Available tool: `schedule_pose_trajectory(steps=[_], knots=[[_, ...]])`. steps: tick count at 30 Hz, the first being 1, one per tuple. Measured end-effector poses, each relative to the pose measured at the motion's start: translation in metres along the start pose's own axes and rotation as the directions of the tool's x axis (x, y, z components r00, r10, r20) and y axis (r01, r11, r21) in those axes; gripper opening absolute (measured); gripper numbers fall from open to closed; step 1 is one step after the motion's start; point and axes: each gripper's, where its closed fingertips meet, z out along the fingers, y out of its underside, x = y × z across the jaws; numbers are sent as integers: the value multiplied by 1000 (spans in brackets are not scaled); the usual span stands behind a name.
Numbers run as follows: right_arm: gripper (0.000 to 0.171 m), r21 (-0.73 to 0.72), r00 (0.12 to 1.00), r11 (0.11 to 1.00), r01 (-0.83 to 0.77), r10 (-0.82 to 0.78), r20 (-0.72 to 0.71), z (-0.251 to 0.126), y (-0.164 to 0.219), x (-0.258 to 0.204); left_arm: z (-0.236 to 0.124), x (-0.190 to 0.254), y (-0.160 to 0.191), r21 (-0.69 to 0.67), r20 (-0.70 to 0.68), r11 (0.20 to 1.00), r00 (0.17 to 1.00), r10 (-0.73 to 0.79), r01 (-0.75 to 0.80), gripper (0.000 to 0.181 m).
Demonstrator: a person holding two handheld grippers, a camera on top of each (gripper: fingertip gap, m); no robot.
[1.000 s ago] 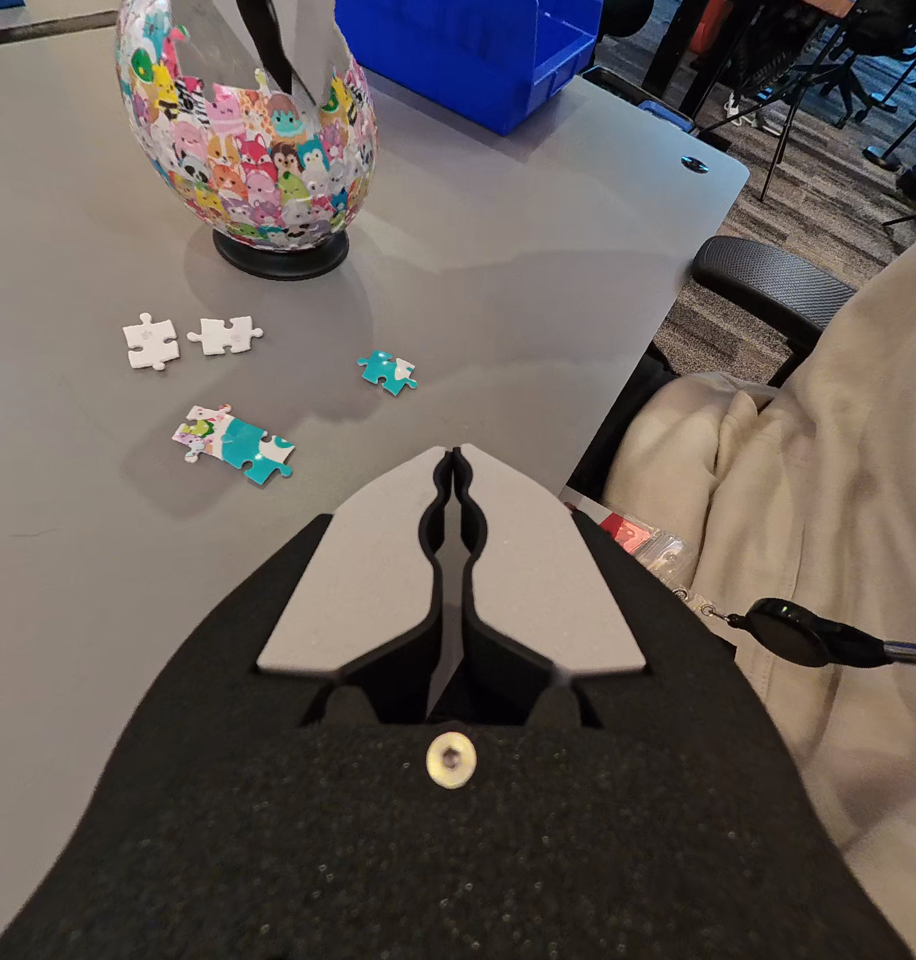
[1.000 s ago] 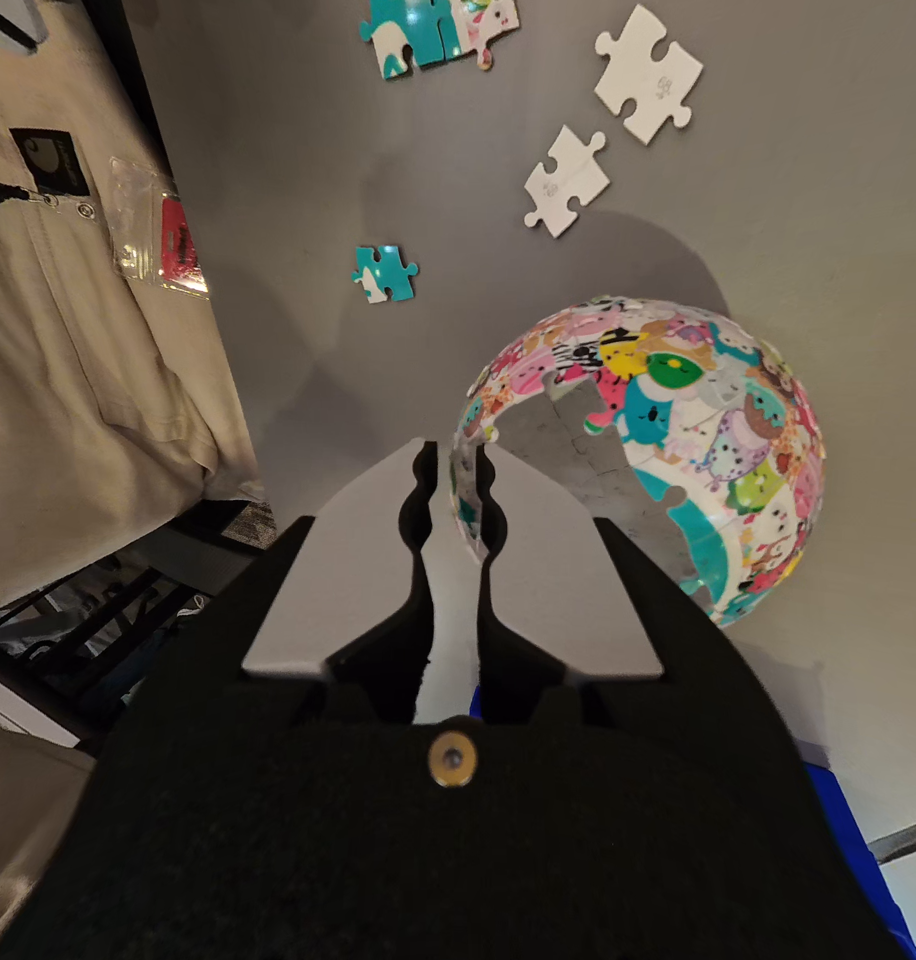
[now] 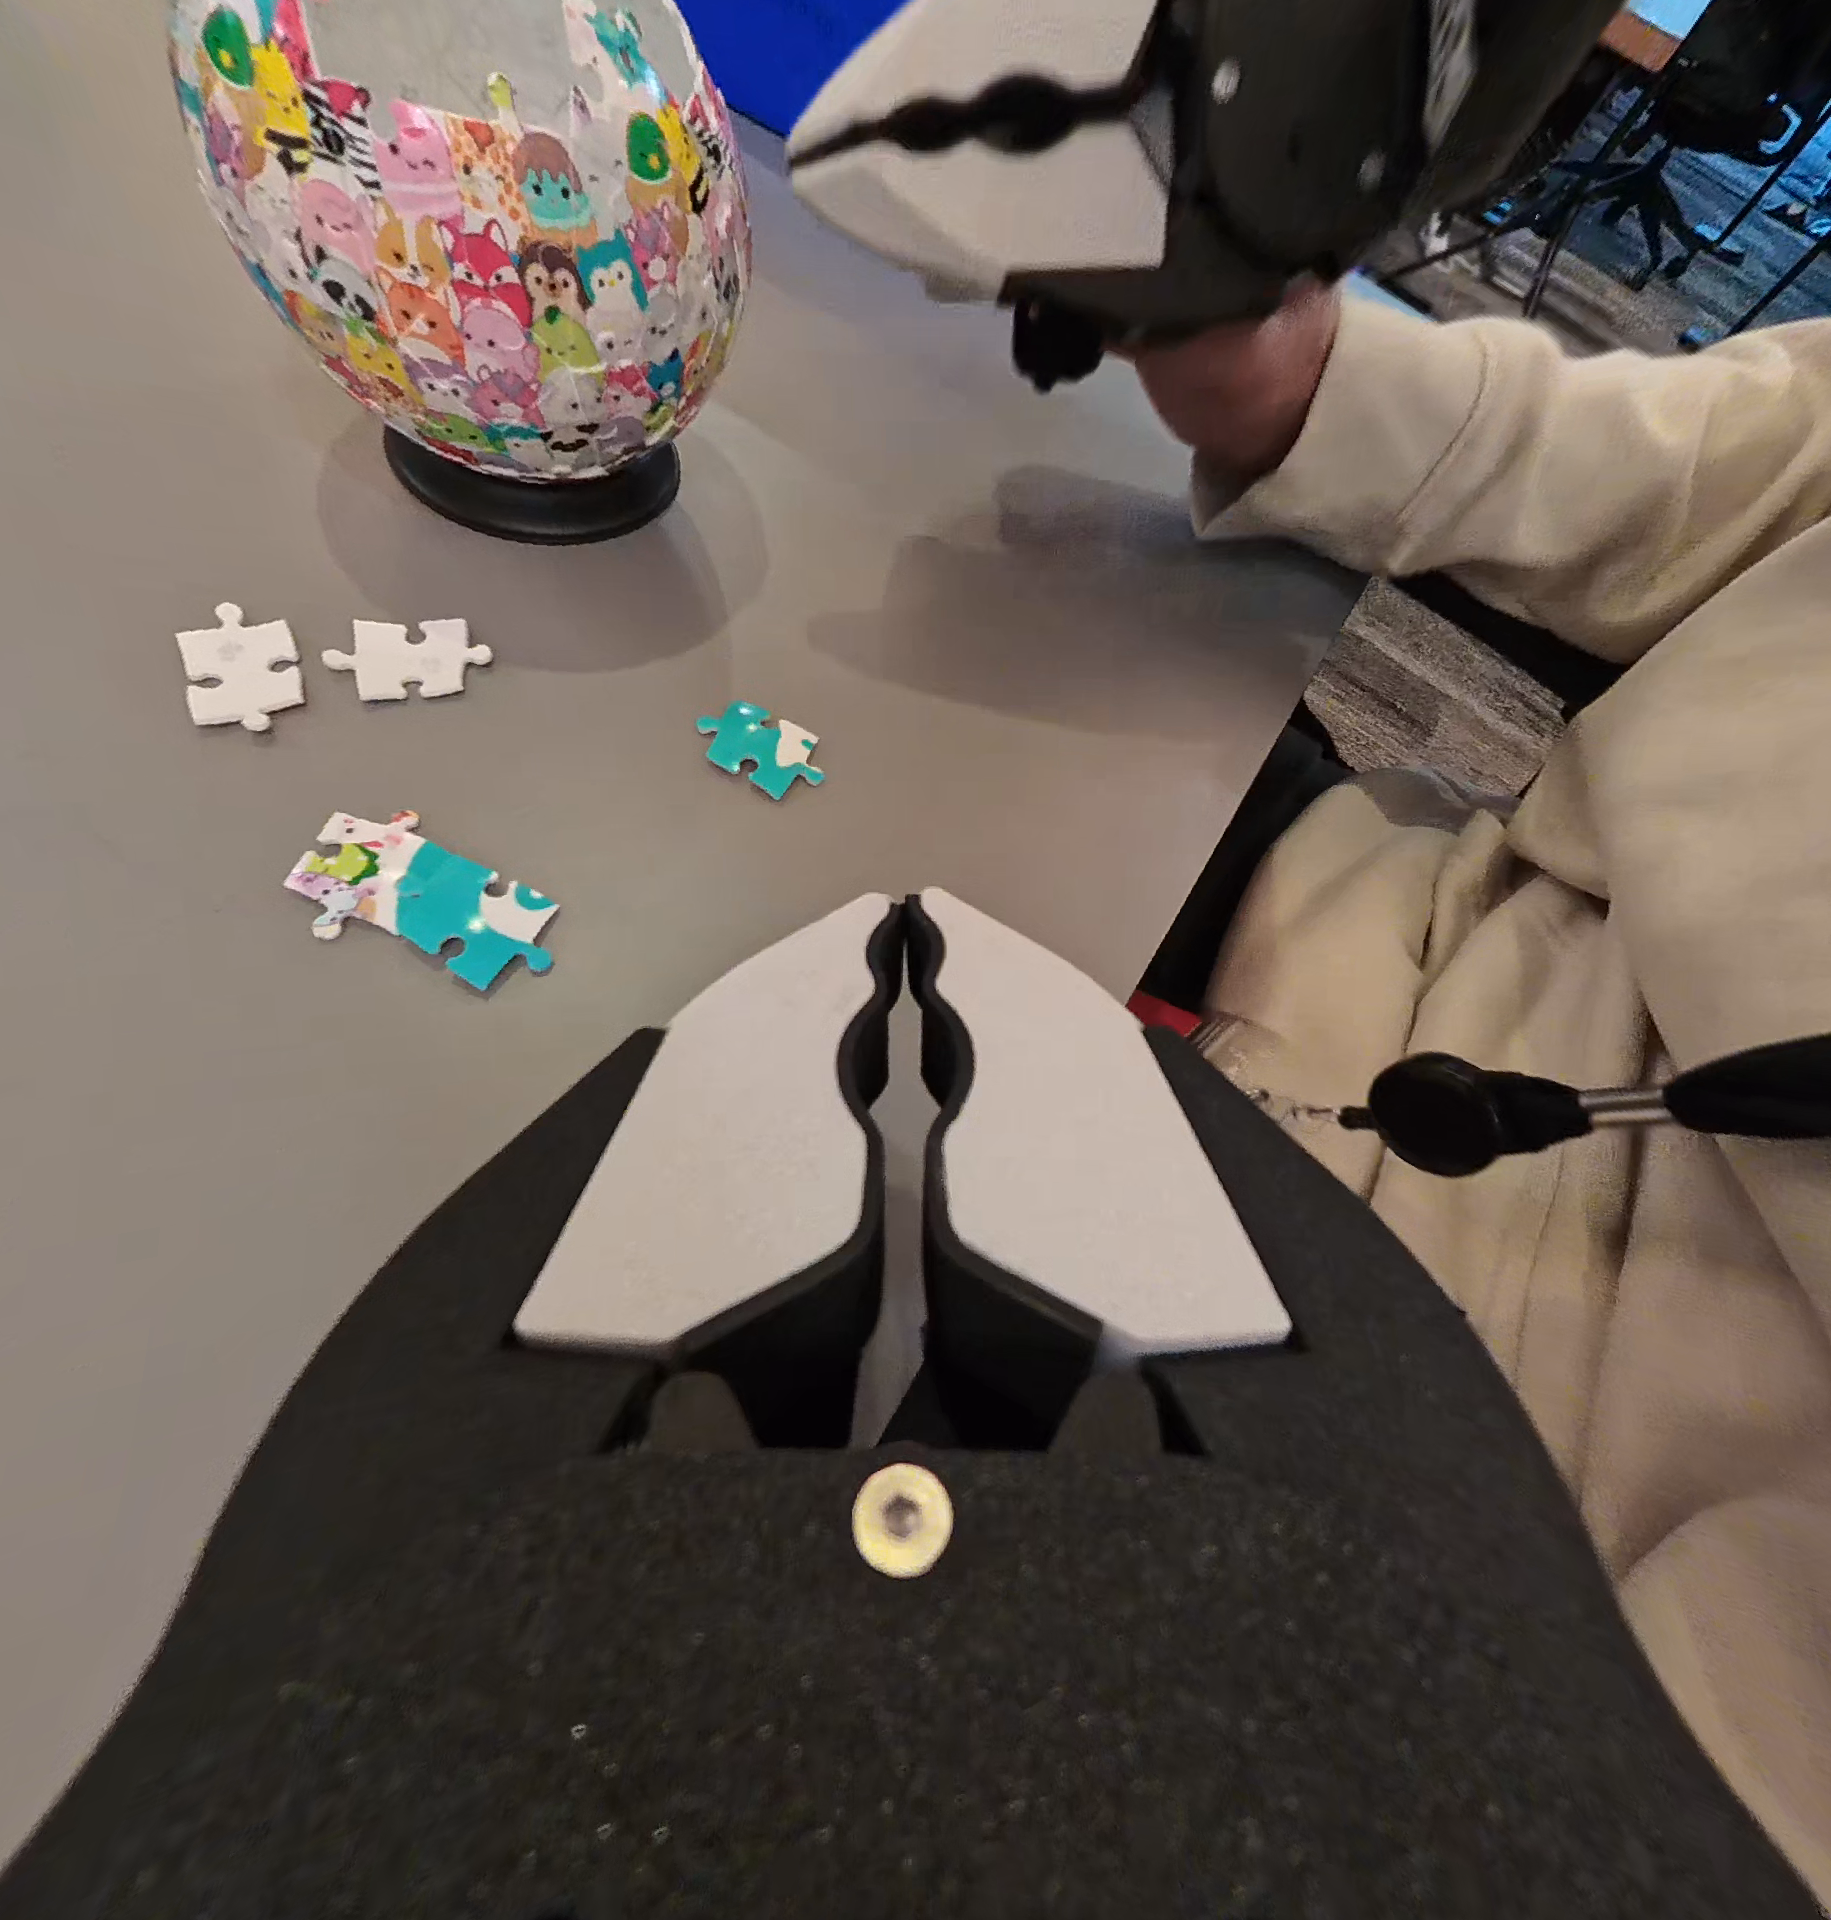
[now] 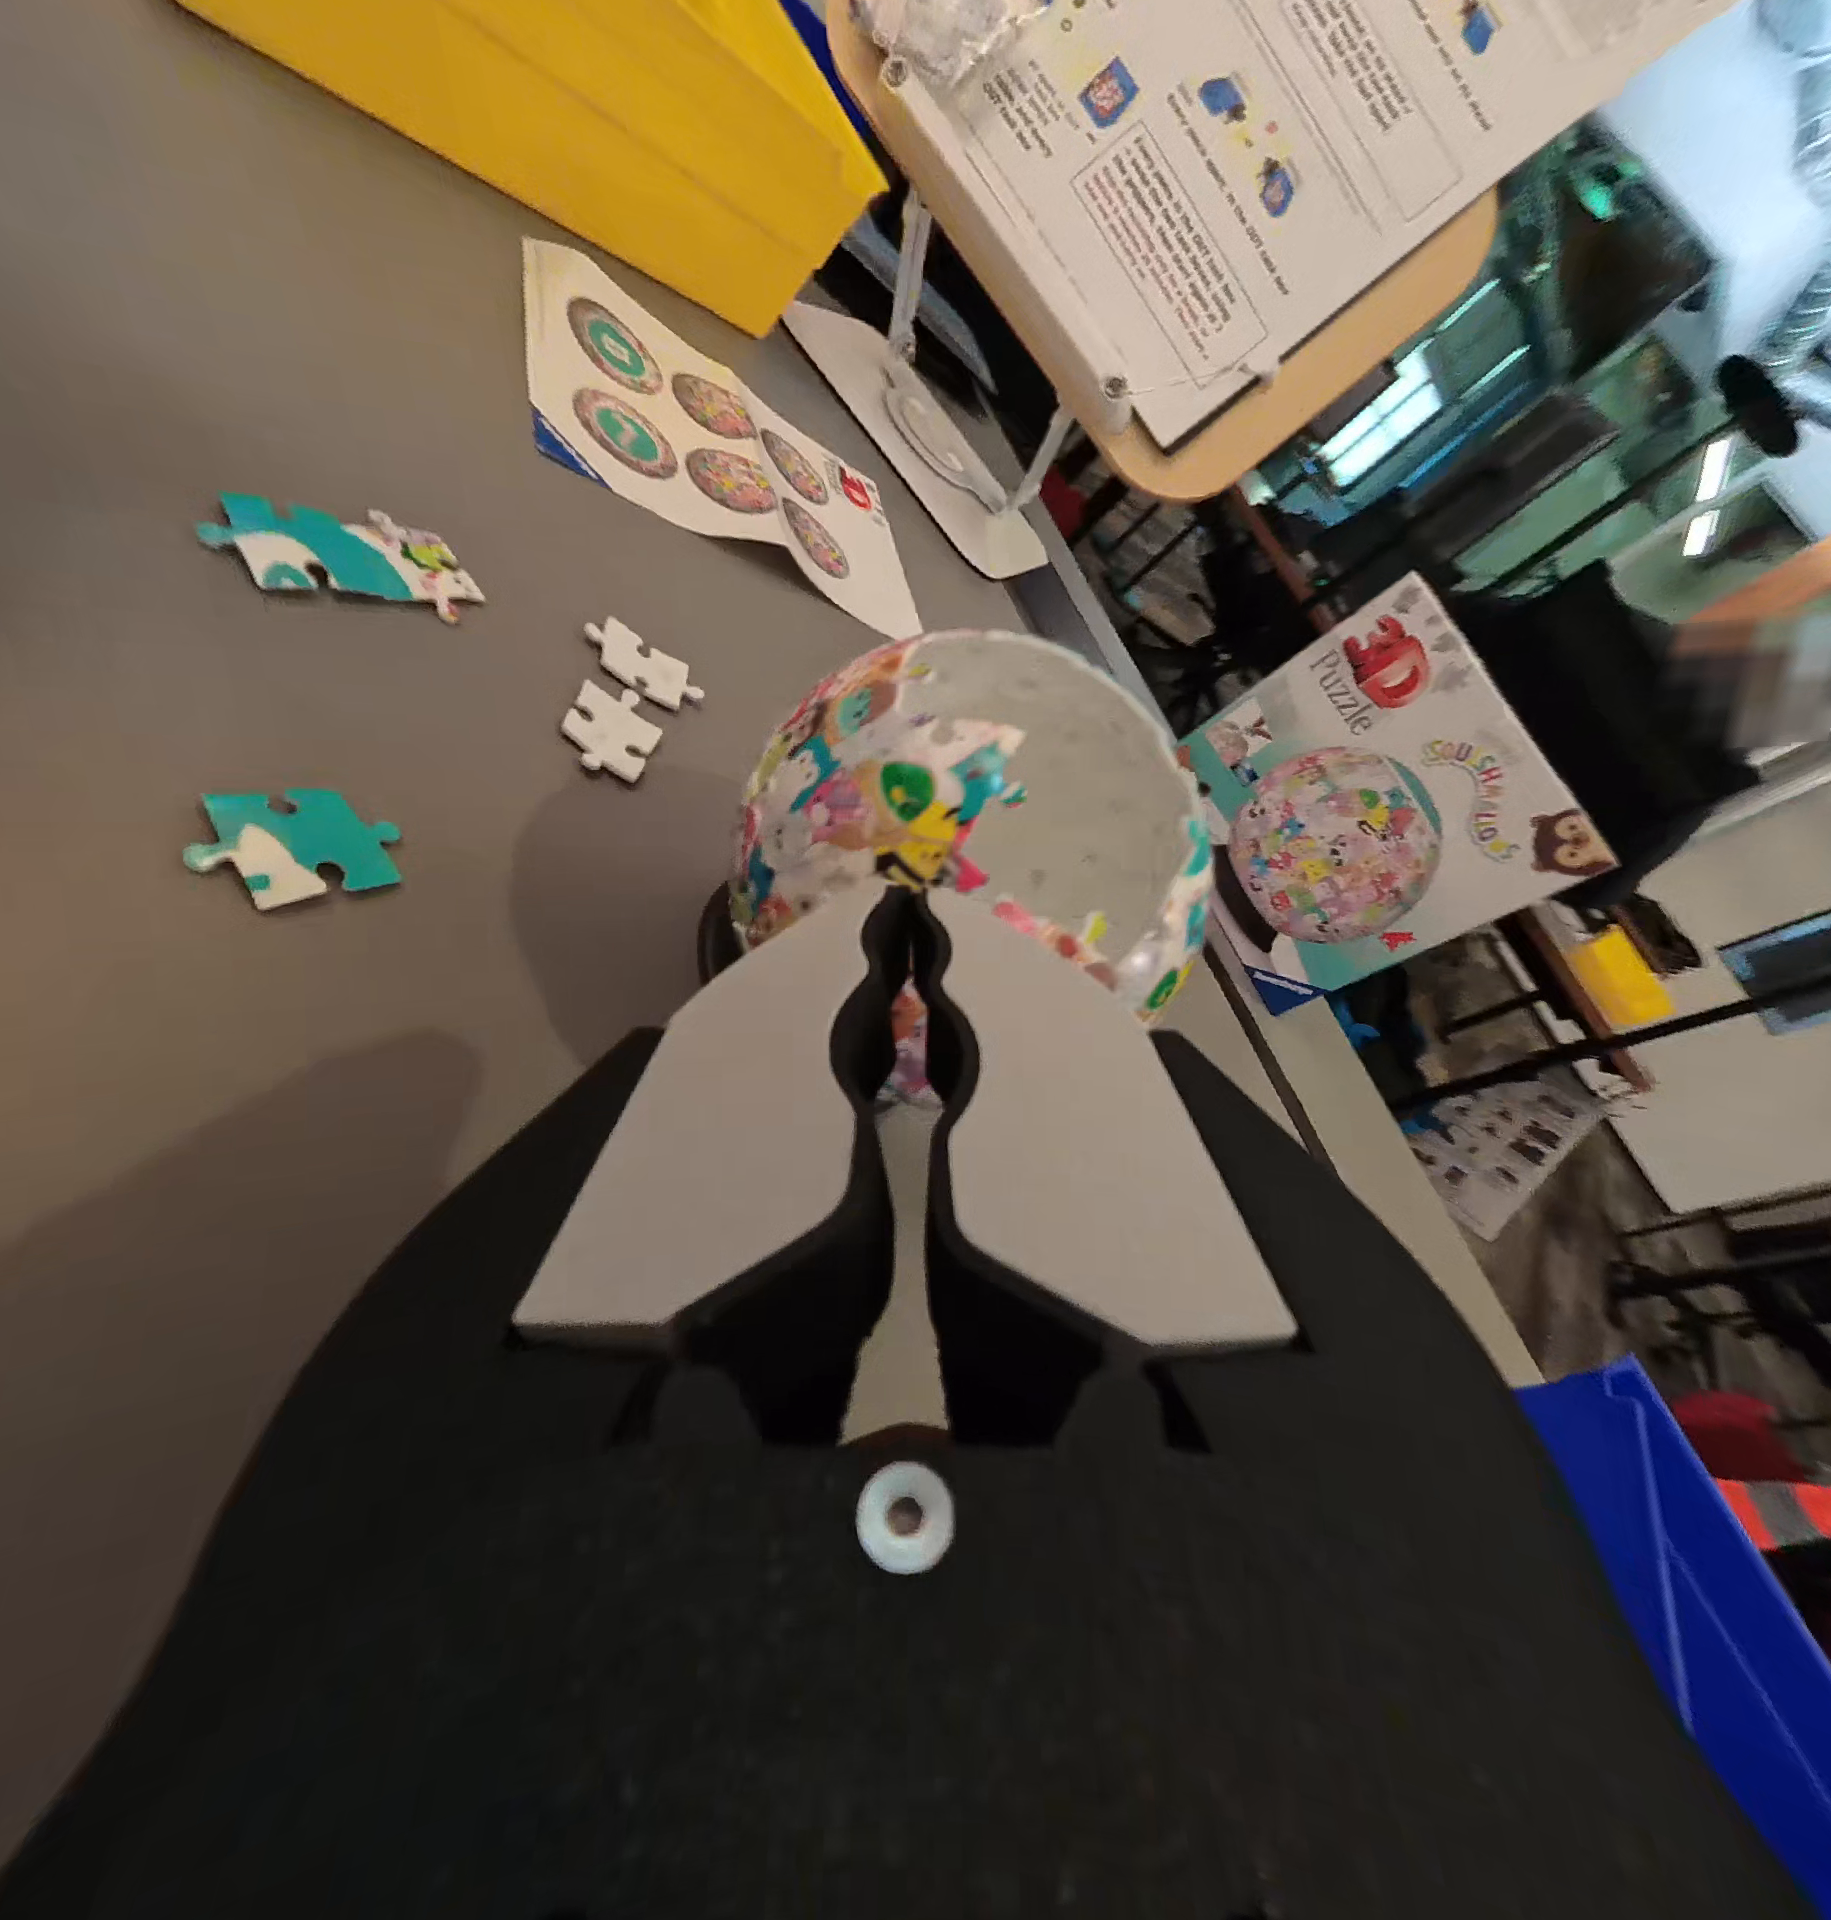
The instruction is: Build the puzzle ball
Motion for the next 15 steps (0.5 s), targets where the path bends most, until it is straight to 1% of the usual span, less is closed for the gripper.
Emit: schedule_pose_trajectory(steps=[2, 4, 5, 7, 11, 15], knots=[[0, -4, 999, 1000, 31, -31, -23, 4, 8, -12, 1, 2, 0, 0, -12, 1000, 1000, 1, -1, 0], [0, -9, 983, 992, 128, -128, -131, 6, 10, -2, 2, 4, -1, 1, -22, 1000, 1000, 2, -2, 0], [0, -3, 984, 992, 126, -125, -130, 7, 12, -2, 3, 4, 0, -2, -26, 1000, 1000, 2, -2, 0], [0, 18, 993, 996, 86, -84, -84, 9, 14, -8, 4, 3, 2, -8, -29, 1000, 1000, 1, -1, 0], [0, 18, 991, 997, 72, -70, -112, 14, 12, -5, 5, 0, 3, -10, -31, 1000, 999, -10, 9, 0], [0, 31, 994, 998, 49, -46, -101, 19, 8, -5, 6, -2, 4, -14, -35, 1000, 999, -16, 16, 0]])
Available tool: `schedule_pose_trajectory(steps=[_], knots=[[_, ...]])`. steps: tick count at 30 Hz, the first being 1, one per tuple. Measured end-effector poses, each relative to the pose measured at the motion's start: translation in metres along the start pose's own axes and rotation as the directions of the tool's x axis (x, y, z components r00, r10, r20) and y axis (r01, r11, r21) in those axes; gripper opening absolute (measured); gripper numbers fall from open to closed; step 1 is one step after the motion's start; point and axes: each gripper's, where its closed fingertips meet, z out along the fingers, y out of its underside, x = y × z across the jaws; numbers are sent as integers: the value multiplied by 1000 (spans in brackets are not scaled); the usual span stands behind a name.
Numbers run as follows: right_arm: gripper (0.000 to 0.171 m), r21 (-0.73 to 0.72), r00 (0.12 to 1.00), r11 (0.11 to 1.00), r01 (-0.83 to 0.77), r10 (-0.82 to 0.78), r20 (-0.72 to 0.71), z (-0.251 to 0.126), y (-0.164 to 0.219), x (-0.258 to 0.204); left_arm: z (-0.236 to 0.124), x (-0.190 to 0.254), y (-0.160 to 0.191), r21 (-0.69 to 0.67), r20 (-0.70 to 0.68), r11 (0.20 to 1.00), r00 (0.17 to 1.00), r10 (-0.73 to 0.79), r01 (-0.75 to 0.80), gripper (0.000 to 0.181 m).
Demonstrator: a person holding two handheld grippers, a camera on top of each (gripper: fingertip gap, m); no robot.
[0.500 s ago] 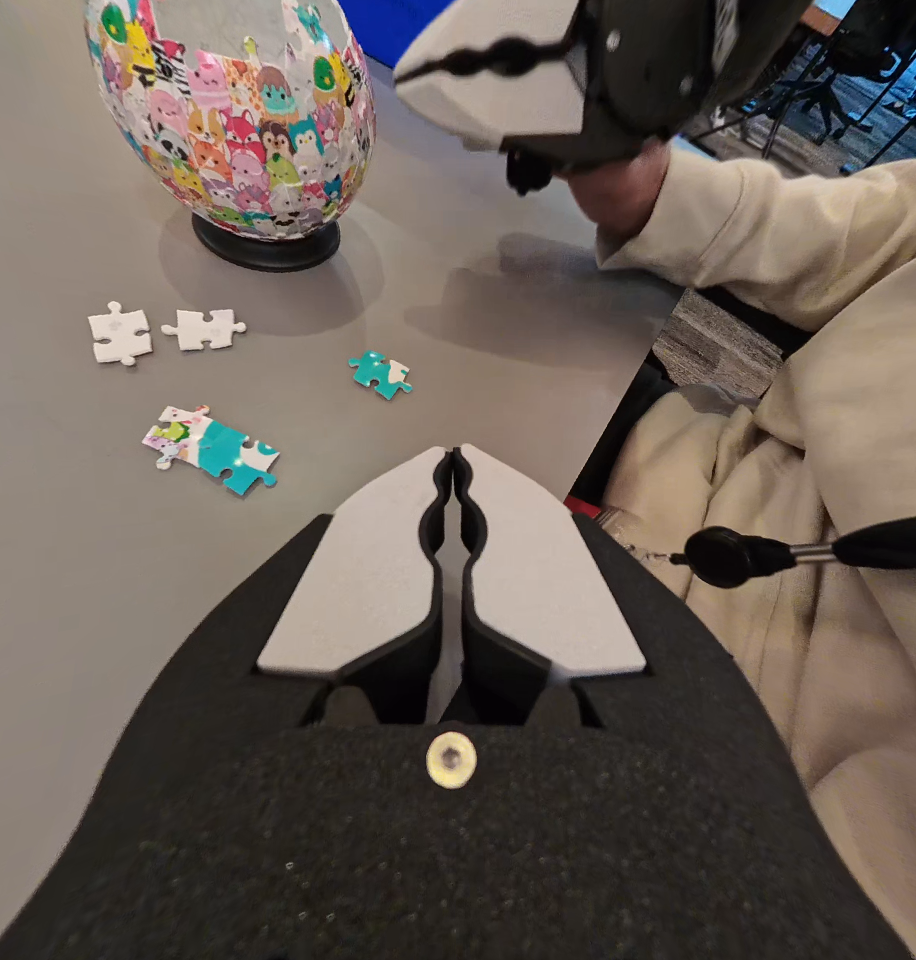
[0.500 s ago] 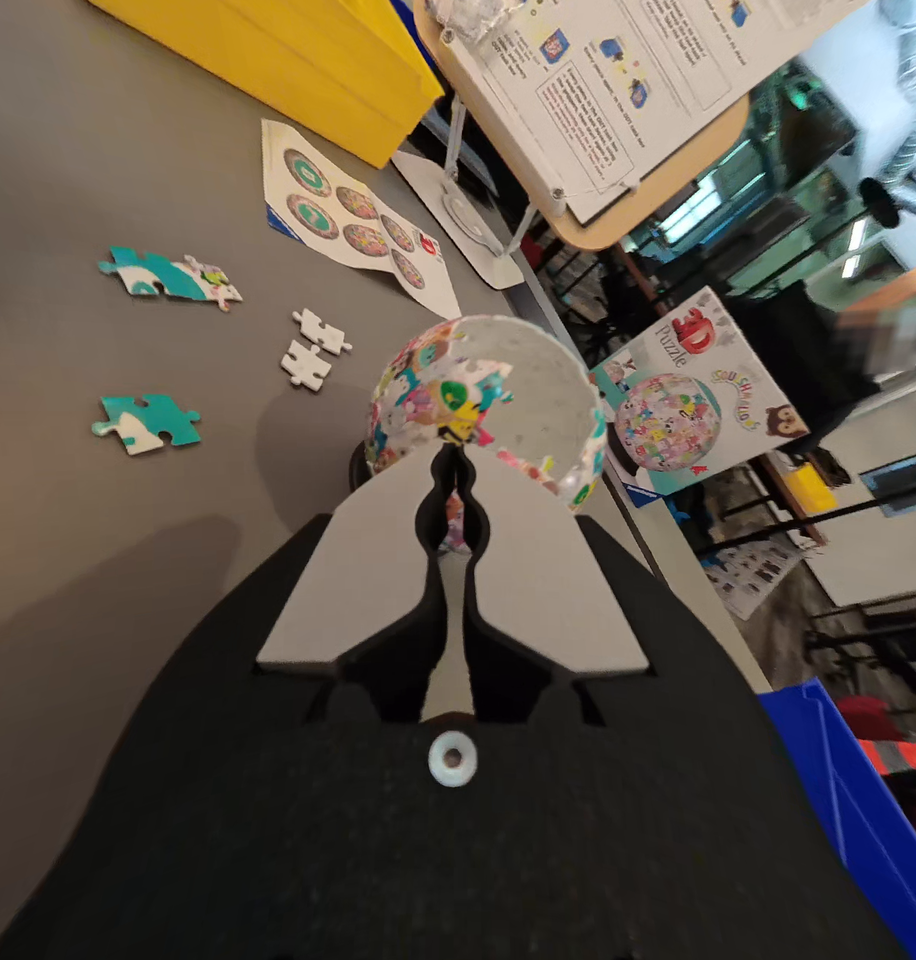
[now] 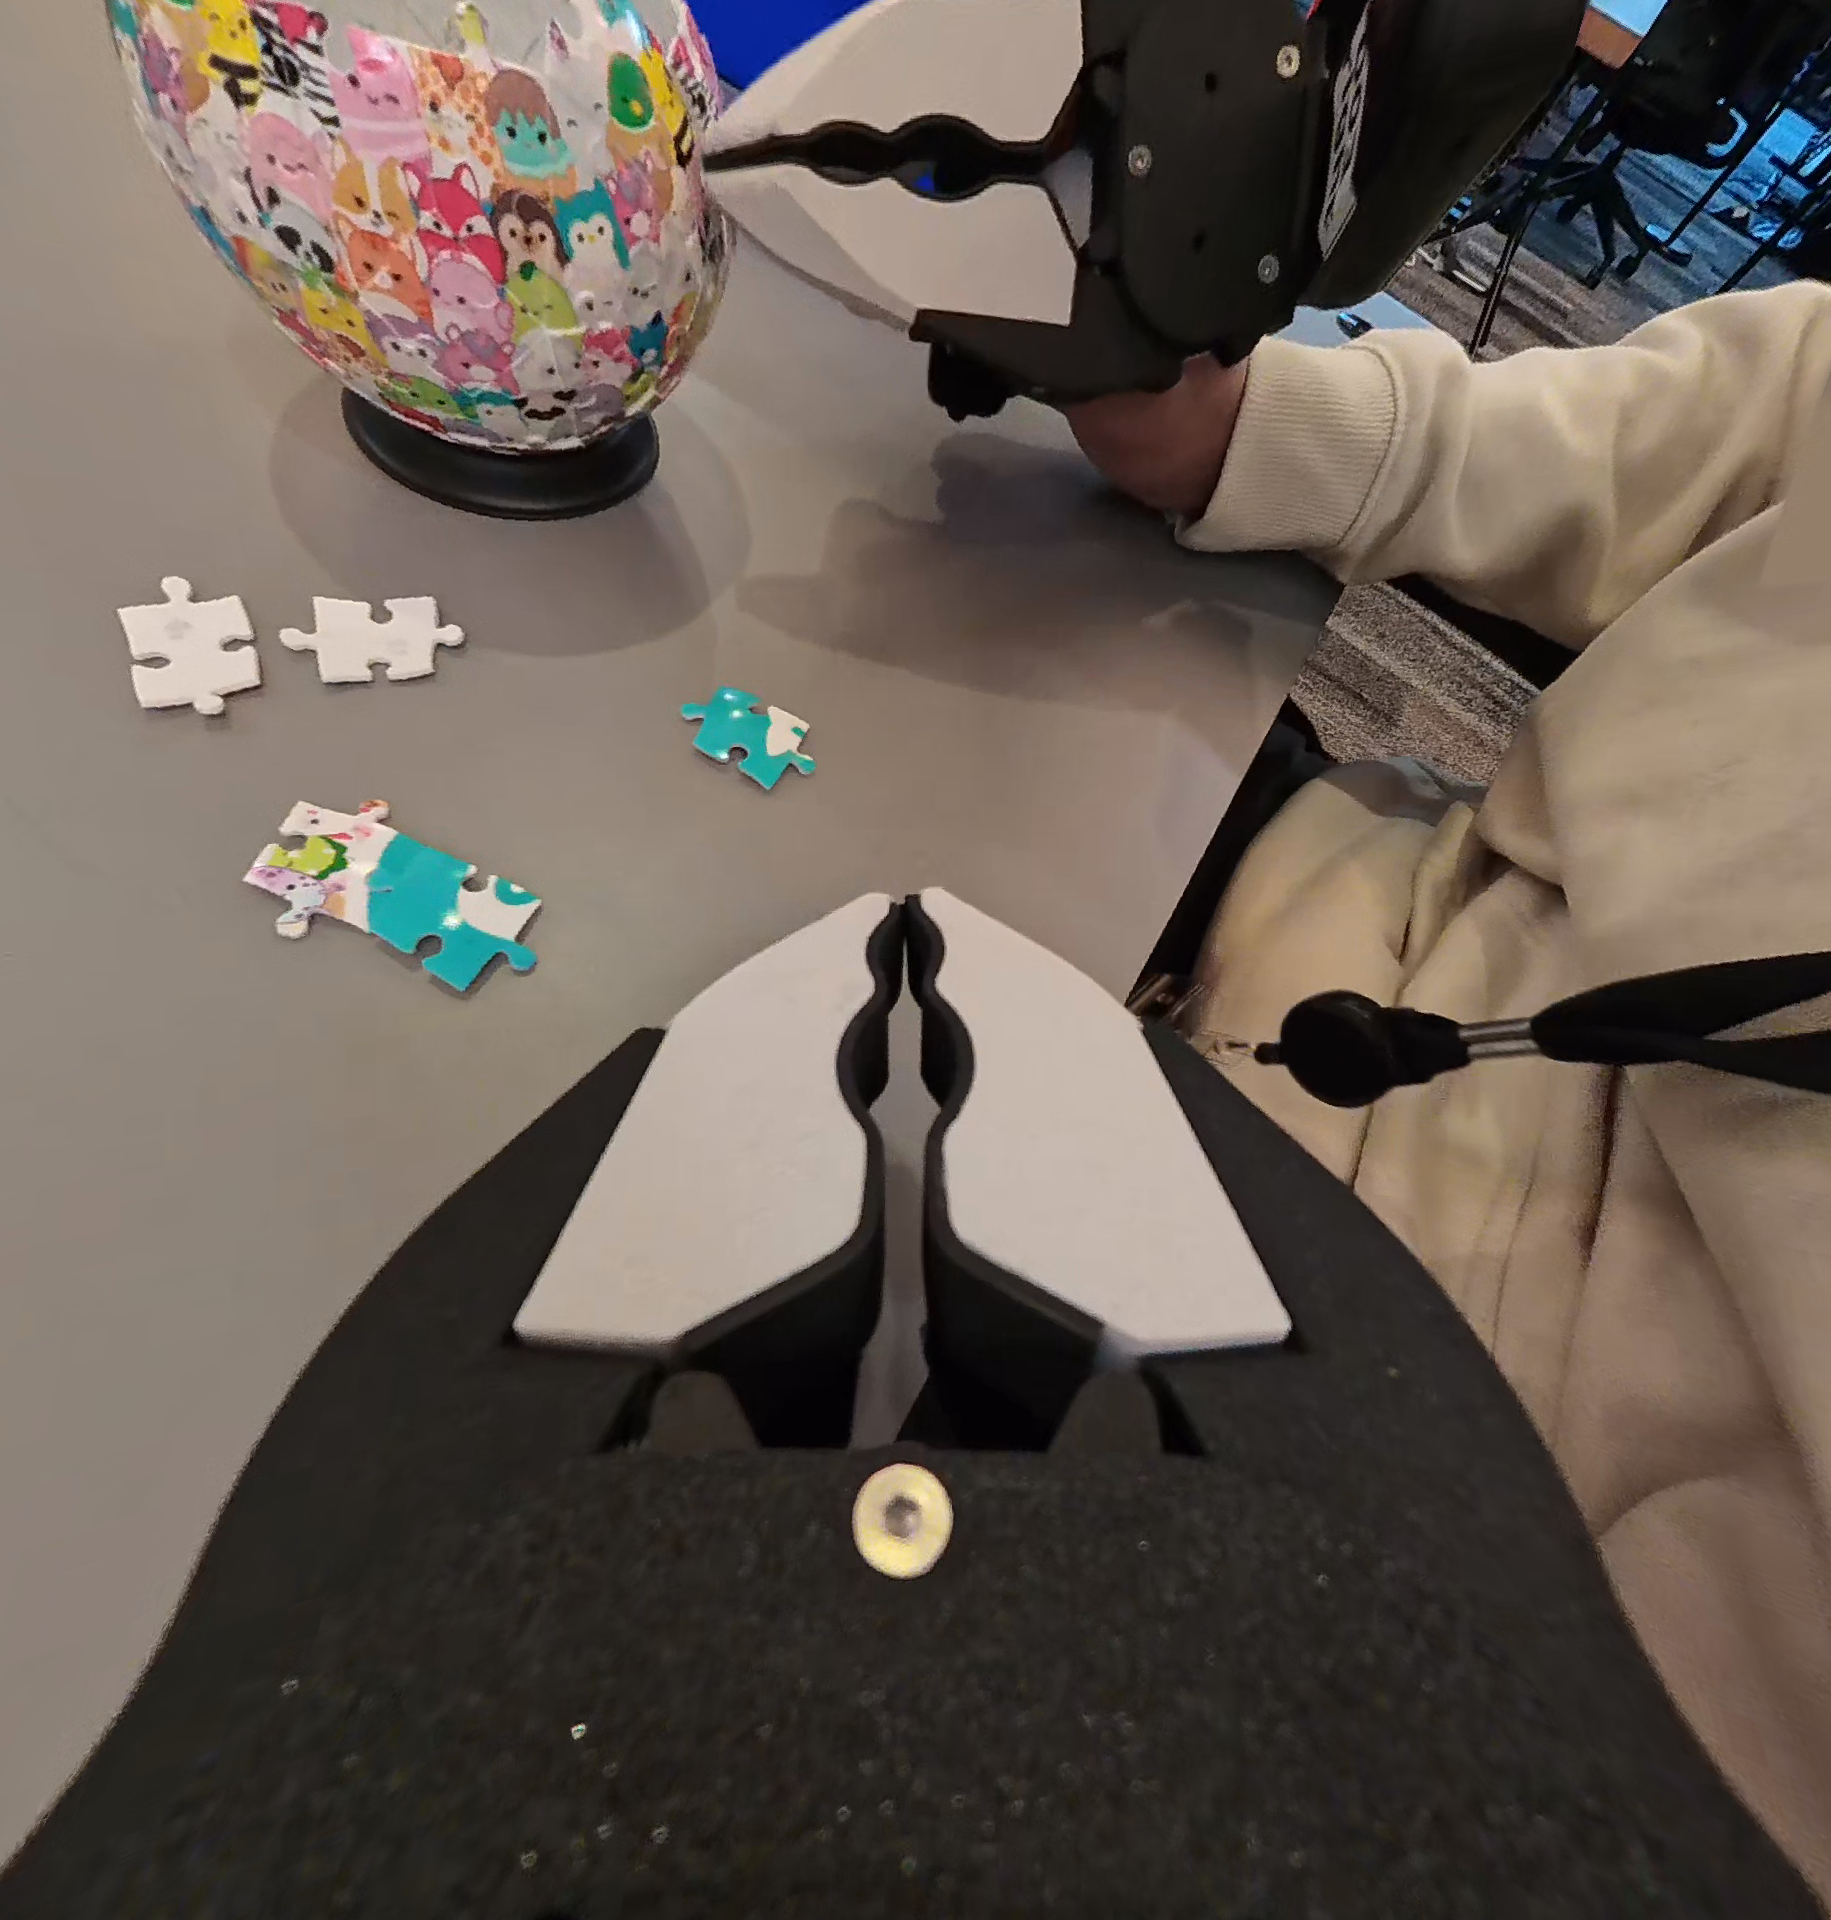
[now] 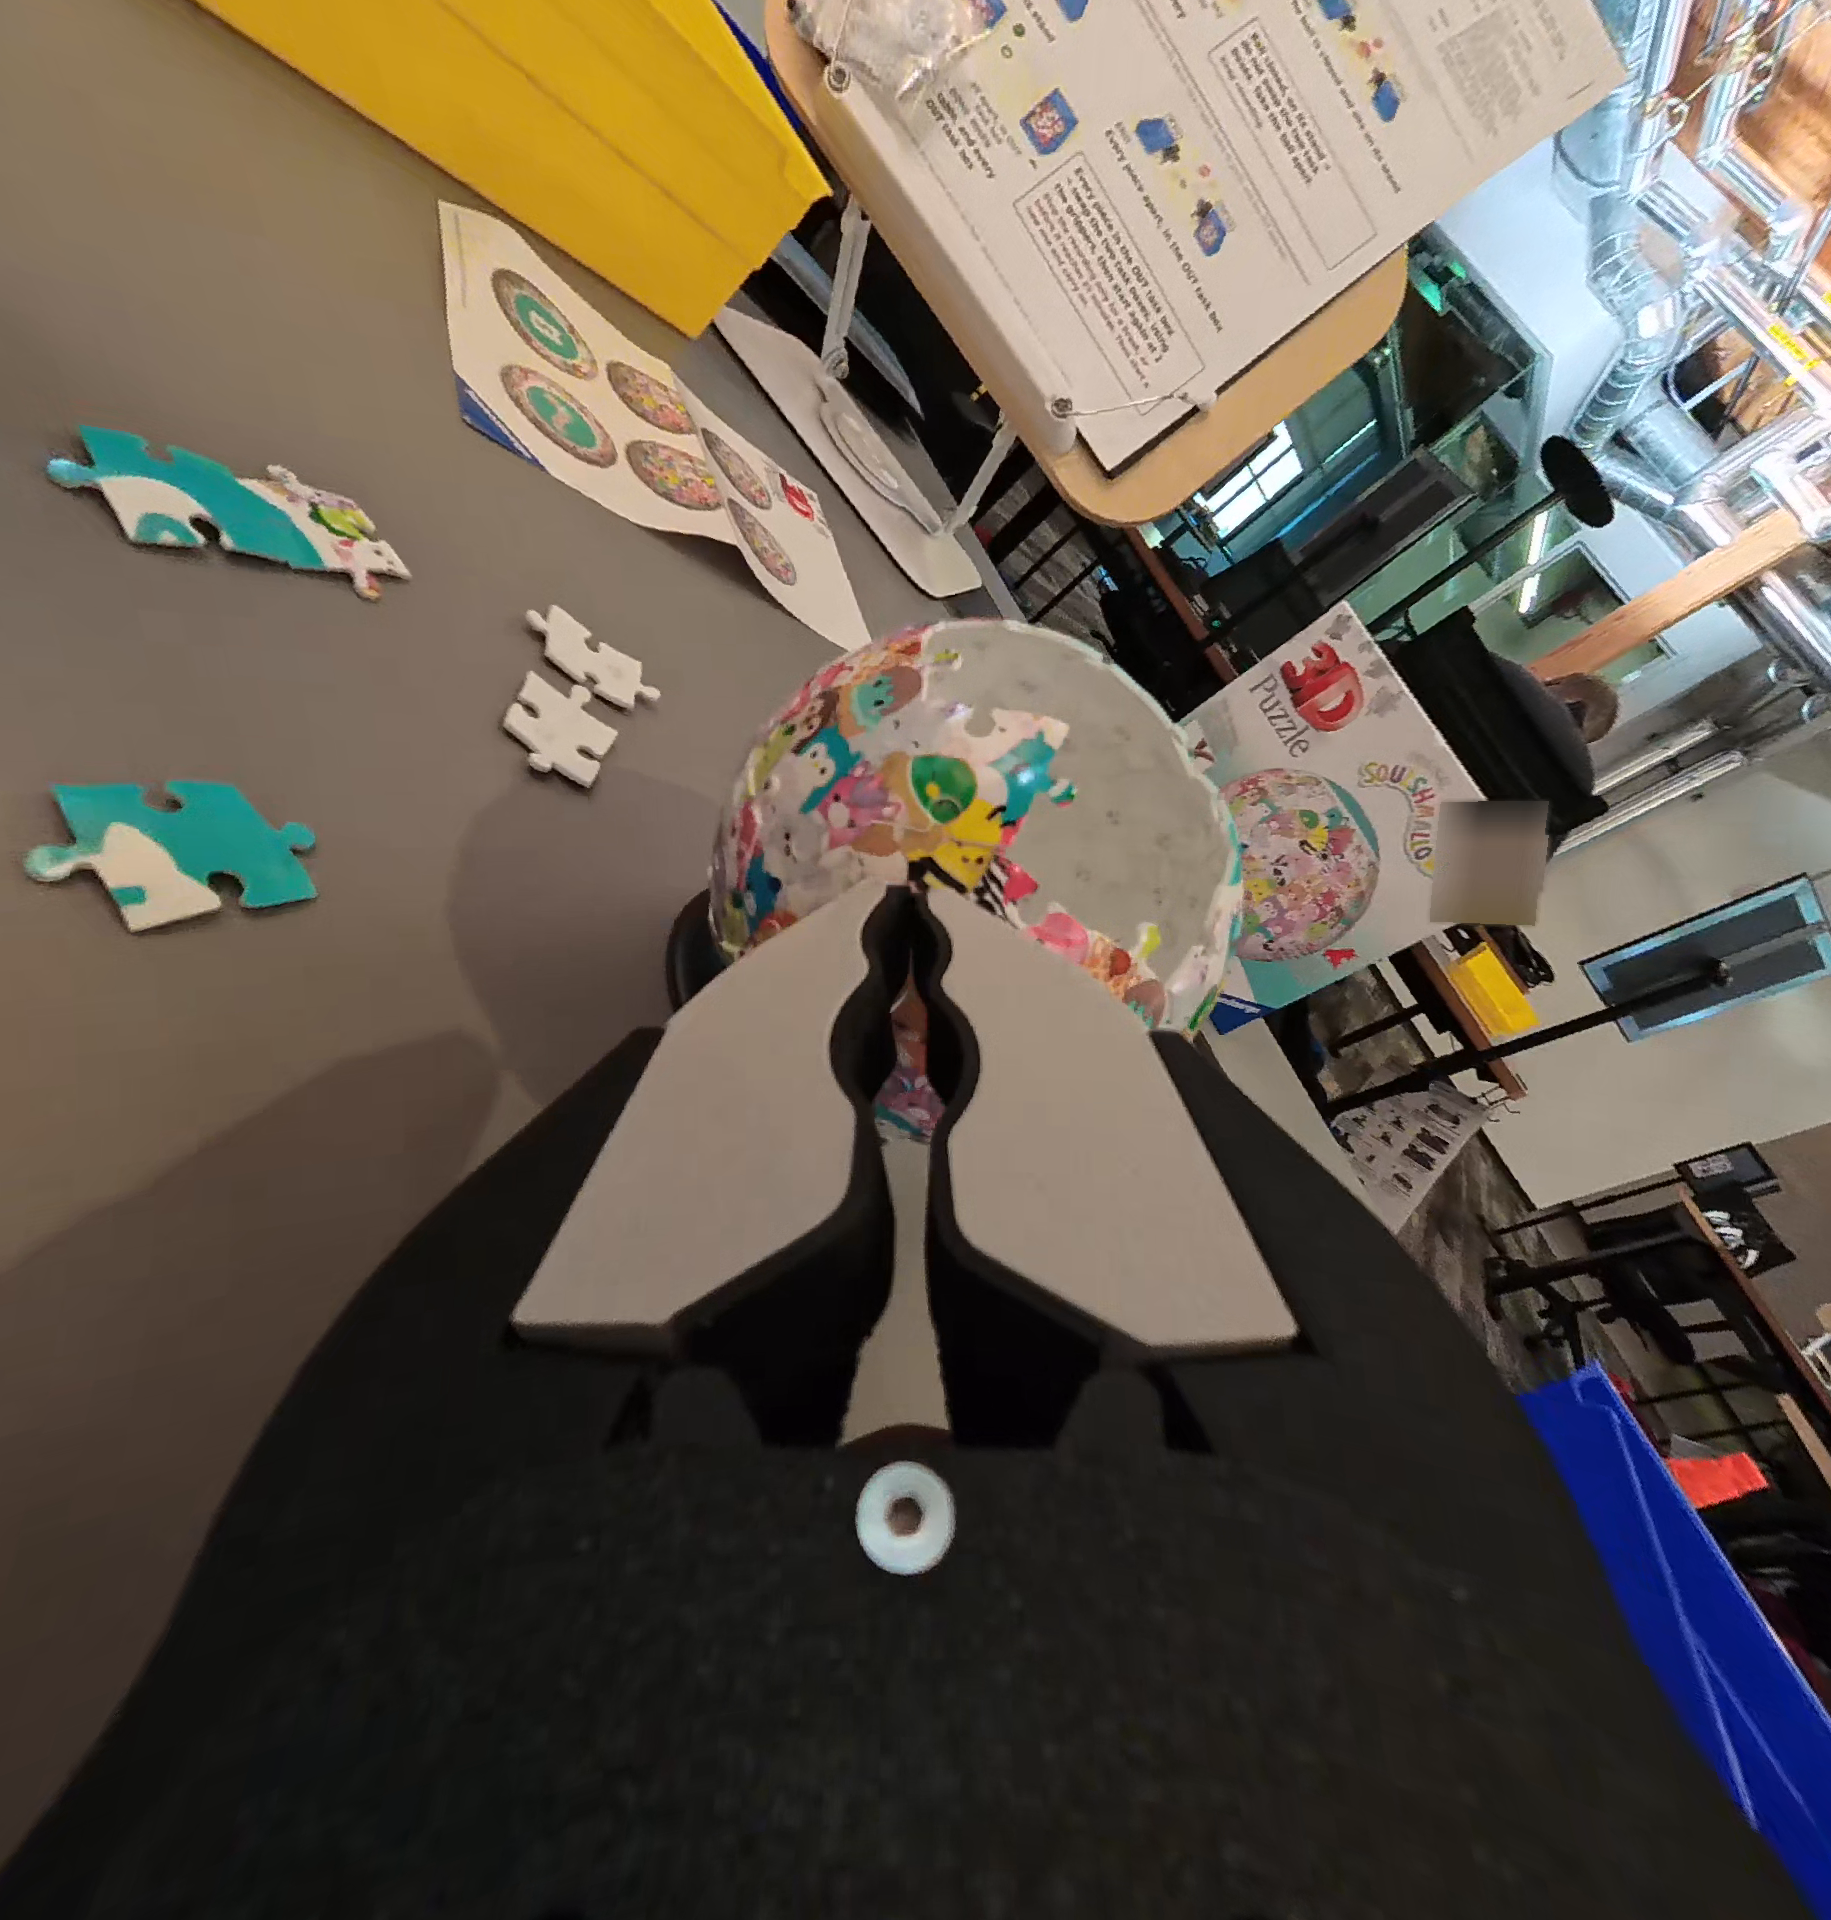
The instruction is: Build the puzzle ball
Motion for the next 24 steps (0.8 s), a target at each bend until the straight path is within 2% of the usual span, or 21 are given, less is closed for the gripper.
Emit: schedule_pose_trajectory(steps=[12, 17, 24], knots=[[0, -17, 999, 999, -45, 45, -3, -5, 7, 6, 2, -1, 3, -12, -7, 1000, 1000, -7, 7, 0], [0, -42, 997, 999, 18, -14, 78, -10, 11, -16, 3, -2, 3, -15, 0, 1000, 1000, -5, 5, 0], [0, -75, 996, 994, 83, -80, 43, -1, 16, -16, 4, 1, 2, -14, -11, 1000, 1000, -7, 6, 0]])
